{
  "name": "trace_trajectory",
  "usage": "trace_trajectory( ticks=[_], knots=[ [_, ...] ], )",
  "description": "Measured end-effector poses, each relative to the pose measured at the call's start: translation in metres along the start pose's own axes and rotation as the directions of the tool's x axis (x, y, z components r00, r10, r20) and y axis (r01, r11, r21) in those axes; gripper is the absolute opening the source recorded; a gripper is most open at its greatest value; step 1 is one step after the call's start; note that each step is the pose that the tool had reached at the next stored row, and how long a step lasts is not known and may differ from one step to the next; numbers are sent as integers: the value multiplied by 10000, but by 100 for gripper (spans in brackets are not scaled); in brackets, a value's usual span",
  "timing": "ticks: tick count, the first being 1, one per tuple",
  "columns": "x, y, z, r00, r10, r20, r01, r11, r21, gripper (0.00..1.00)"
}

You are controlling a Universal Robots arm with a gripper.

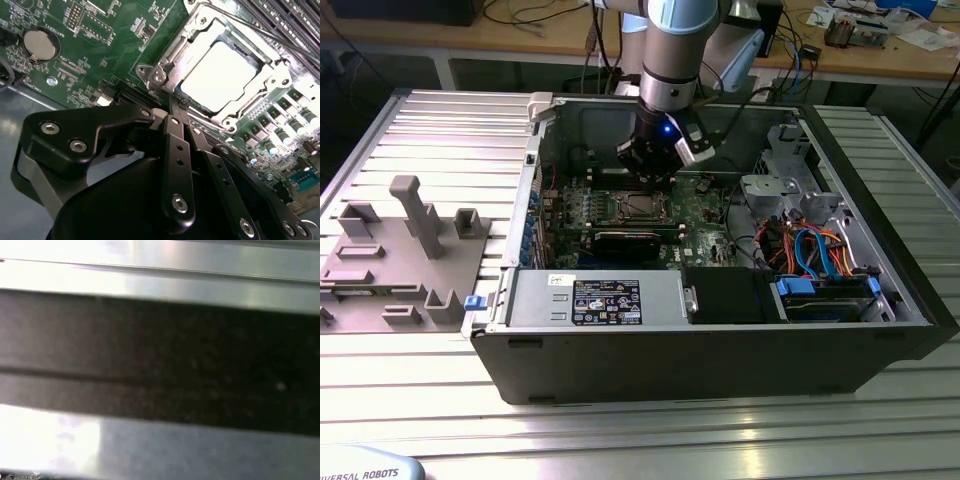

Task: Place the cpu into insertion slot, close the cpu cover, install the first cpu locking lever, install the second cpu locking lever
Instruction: 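Install the first cpu locking lever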

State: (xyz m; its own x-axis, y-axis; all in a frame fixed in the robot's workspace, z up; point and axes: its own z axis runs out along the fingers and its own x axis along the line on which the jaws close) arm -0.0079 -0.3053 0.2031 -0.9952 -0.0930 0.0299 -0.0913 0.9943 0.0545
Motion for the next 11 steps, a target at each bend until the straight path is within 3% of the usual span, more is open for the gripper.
trace_trajectory(
  ticks=[11],
  knots=[
    [-87,-21,24,10000,-12,-18,12,10000,-13,11]
  ],
)
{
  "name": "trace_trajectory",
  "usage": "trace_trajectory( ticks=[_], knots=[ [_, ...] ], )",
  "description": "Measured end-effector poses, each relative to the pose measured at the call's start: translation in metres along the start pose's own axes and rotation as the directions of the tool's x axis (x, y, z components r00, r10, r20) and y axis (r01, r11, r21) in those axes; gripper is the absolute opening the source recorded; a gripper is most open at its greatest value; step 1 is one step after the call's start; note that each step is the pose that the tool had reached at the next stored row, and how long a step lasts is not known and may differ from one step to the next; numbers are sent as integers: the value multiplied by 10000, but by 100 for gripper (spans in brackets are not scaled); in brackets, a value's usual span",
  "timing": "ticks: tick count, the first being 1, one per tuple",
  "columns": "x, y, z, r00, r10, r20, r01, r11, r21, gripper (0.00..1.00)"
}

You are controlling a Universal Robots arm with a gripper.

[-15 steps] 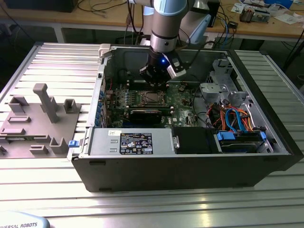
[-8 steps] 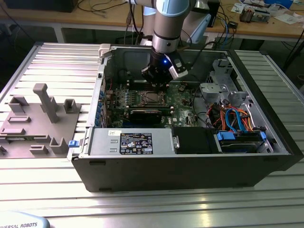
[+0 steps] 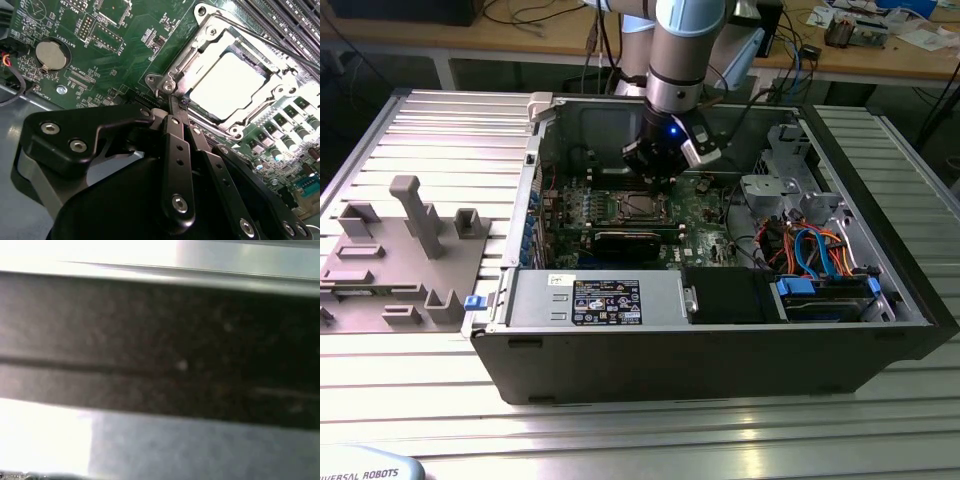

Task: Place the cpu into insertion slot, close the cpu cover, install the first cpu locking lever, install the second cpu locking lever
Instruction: 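Install the first cpu locking lever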

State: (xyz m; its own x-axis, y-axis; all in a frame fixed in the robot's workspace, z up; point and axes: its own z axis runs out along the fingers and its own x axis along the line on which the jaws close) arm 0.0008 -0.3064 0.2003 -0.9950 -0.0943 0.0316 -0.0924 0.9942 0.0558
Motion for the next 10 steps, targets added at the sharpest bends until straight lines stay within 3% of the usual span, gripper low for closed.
trace_trajectory(
  ticks=[4,10],
  knots=[
    [0,2,-13,10000,-1,9,1,10000,-8,11],
    [3,6,-103,10000,-2,20,2,10000,-1,11]
  ],
)
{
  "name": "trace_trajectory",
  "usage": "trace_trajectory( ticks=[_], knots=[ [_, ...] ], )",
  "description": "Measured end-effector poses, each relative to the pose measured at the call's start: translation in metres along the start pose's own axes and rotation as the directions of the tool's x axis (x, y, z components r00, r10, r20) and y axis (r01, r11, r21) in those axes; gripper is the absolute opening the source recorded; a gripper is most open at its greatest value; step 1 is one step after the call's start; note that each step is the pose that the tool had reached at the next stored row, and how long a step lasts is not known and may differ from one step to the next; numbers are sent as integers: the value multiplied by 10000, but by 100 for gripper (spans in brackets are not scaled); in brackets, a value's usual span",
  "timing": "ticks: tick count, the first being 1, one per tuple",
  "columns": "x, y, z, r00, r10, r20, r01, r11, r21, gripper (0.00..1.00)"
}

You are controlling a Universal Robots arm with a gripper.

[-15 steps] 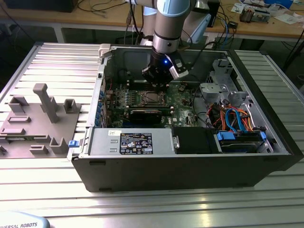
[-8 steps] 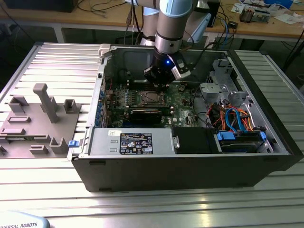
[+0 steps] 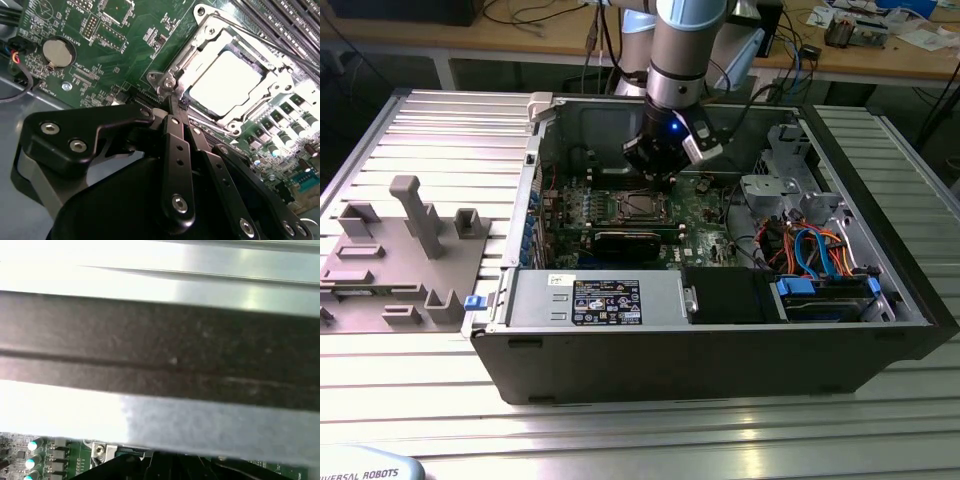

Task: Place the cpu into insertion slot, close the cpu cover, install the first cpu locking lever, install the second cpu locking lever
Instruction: 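Install the first cpu locking lever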

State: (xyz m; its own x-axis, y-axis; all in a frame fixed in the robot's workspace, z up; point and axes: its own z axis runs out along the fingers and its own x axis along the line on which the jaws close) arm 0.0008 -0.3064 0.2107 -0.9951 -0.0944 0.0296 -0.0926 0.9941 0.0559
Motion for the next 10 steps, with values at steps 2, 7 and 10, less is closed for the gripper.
trace_trajectory(
  ticks=[2,7,10],
  knots=[
    [4,0,1,10000,1,3,-1,10000,-1,11],
    [85,7,12,10000,0,3,0,10000,-13,11],
    [120,12,28,10000,-1,4,1,10000,-22,11]
  ],
)
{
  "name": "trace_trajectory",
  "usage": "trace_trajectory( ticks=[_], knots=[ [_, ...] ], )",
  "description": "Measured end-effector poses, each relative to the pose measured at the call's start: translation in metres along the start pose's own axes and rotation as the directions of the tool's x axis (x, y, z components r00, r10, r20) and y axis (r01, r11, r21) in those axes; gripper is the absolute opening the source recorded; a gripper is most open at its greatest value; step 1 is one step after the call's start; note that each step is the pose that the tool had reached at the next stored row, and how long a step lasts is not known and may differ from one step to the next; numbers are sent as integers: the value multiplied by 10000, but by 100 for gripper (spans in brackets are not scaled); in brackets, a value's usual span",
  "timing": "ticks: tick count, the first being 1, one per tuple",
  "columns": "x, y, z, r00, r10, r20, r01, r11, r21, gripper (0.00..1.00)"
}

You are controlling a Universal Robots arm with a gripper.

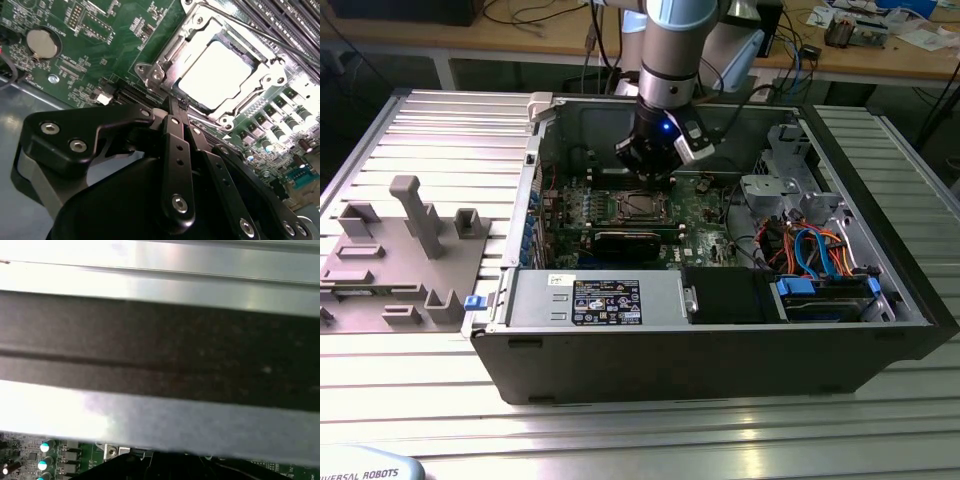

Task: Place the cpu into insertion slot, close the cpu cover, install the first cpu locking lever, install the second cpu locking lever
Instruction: 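Install the first cpu locking lever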

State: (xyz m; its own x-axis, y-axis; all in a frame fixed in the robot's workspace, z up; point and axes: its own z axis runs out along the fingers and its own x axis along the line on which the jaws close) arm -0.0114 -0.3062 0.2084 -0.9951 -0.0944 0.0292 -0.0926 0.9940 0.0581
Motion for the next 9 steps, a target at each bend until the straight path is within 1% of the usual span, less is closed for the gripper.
trace_trajectory(
  ticks=[9],
  knots=[
    [6,-2,45,10000,1,-2,-1,10000,-3,11]
  ],
)
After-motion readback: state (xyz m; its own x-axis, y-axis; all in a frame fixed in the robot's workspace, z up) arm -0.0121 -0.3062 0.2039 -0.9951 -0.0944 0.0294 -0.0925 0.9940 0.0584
